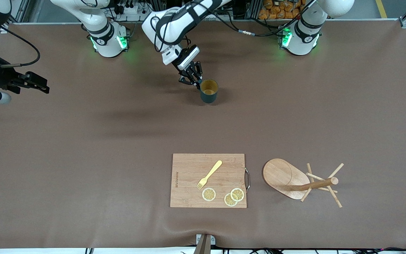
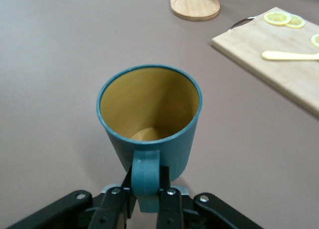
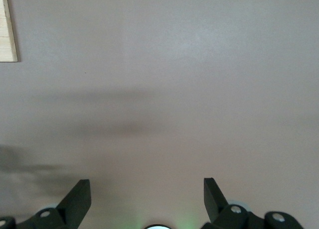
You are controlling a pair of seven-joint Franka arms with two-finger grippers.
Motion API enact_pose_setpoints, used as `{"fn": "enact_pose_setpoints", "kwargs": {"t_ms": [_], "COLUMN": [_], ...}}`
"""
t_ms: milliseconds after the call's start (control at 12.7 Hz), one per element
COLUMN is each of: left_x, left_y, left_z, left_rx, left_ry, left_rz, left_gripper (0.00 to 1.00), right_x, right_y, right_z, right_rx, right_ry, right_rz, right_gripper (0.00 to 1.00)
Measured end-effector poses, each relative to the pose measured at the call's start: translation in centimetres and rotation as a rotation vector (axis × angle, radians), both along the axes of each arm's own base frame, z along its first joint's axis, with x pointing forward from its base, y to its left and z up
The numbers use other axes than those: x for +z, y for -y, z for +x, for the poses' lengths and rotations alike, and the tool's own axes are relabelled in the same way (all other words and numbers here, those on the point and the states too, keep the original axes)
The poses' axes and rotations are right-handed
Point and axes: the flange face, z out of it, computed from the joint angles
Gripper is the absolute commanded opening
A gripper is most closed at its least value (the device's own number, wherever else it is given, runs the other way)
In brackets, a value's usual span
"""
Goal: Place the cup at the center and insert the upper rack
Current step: 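Lift the teal mug by the handle with the left gripper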
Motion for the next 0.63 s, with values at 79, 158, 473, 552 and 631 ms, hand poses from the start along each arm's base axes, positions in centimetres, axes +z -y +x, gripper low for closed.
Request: {"fn": "enact_pose_setpoints", "kwargs": {"t_ms": [79, 158, 473, 552, 631], "left_x": [3.1, 6.4, 17.9, 20.2, 22.7], "left_y": [-0.5, -1.2, -6.0, -7.3, -8.7], "left_z": [1.7, 3.7, 10.5, 12.0, 13.6], "left_rx": [0.005, 0.014, 0.049, 0.062, 0.081], "left_ry": [-0.024, -0.039, -0.144, -0.165, -0.174], "left_rz": [-0.031, -0.066, -0.228, -0.279, -0.354], "left_gripper": [0.0, 0.0, 0.0, 0.0, 0.0], "right_x": [0.0, 0.0, 0.1, 0.1, 0.1], "right_y": [0.0, 0.0, -0.4, -0.5, -0.7], "right_z": [0.0, 0.0, 0.2, 0.2, 0.2], "right_rx": [-0.001, -0.001, 0.006, 0.01, 0.012], "right_ry": [0.0, 0.0, 0.017, 0.018, 0.017], "right_rz": [0.0, 0.0, 0.001, 0.001, 0.001], "right_gripper": [1.0, 1.0, 1.0, 1.0, 1.0]}}
